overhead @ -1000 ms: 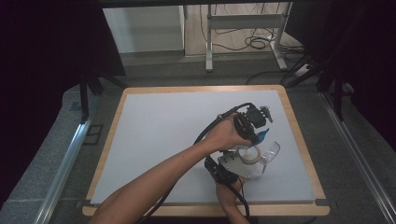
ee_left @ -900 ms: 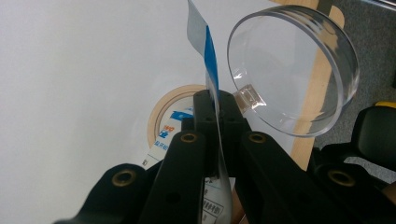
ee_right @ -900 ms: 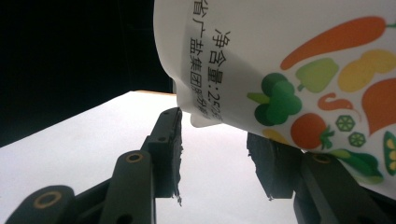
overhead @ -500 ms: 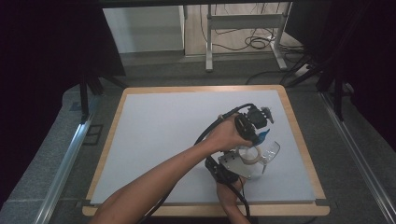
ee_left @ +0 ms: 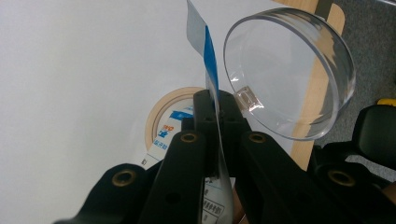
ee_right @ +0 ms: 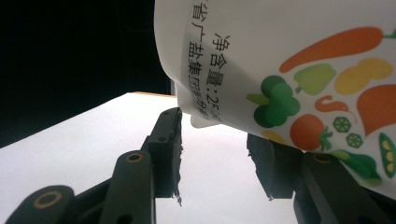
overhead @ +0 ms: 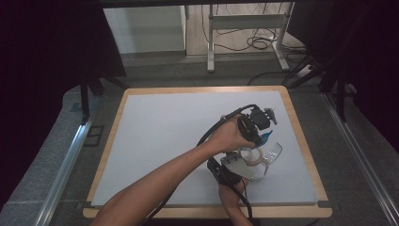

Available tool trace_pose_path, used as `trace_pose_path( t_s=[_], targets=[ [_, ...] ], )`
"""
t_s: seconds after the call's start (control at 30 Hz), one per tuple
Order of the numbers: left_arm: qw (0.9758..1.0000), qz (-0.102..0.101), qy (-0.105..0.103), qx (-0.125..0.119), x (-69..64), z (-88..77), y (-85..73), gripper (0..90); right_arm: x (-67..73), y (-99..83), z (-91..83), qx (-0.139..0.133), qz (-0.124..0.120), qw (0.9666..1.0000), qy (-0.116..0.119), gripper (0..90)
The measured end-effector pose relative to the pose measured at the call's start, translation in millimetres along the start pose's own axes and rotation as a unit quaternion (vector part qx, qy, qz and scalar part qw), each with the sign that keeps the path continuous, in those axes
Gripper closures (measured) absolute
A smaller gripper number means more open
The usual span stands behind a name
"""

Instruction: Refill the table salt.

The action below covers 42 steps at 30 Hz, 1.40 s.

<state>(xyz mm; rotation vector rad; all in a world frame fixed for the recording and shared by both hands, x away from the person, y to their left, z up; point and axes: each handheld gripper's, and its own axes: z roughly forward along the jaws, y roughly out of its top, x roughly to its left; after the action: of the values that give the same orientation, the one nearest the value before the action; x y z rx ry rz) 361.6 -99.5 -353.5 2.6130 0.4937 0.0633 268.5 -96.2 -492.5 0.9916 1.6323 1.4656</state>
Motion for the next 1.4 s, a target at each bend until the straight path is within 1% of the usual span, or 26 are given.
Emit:
trace_pose_path(
  t_s=[0.47,0.53,0.63,0.97,1.17,1.2,1.3,1.4],
  targets=[
    [1.0,-0.001,0.0,-0.002,0.5,0.2,-1.1,90.0,0.7,-0.3,0.1,0.001,-0.001,1.0,0.001,55.9],
    [1.0,-0.001,0.0,-0.002,0.6,0.5,-1.4,90.0,0.4,-0.7,0.1,0.002,-0.004,1.0,0.001,55.9],
    [1.0,-0.001,0.0,-0.001,0.9,0.7,-1.7,90.0,1.1,-0.7,0.3,0.003,0.001,1.0,0.002,55.9],
    [1.0,-0.001,0.0,0.0,1.2,1.3,-1.5,90.0,1.3,-0.9,0.5,0.003,0.0,1.0,0.001,55.9],
    [1.0,-0.001,0.001,0.0,0.7,1.1,-1.1,90.0,0.6,-0.7,0.2,0.003,-0.004,1.0,0.001,55.9],
    [1.0,0.0,0.001,0.001,0.5,1.3,-0.9,90.0,0.8,-0.5,0.2,0.002,-0.001,1.0,0.001,55.9],
    [1.0,0.001,0.002,0.002,0.5,1.8,-0.7,90.0,0.6,-0.7,0.3,0.002,-0.003,1.0,0.001,55.9],
    [1.0,0.002,0.002,0.005,0.6,2.0,-0.1,90.0,0.9,-0.6,0.4,0.002,0.003,1.0,0.001,55.9]
  ],
)
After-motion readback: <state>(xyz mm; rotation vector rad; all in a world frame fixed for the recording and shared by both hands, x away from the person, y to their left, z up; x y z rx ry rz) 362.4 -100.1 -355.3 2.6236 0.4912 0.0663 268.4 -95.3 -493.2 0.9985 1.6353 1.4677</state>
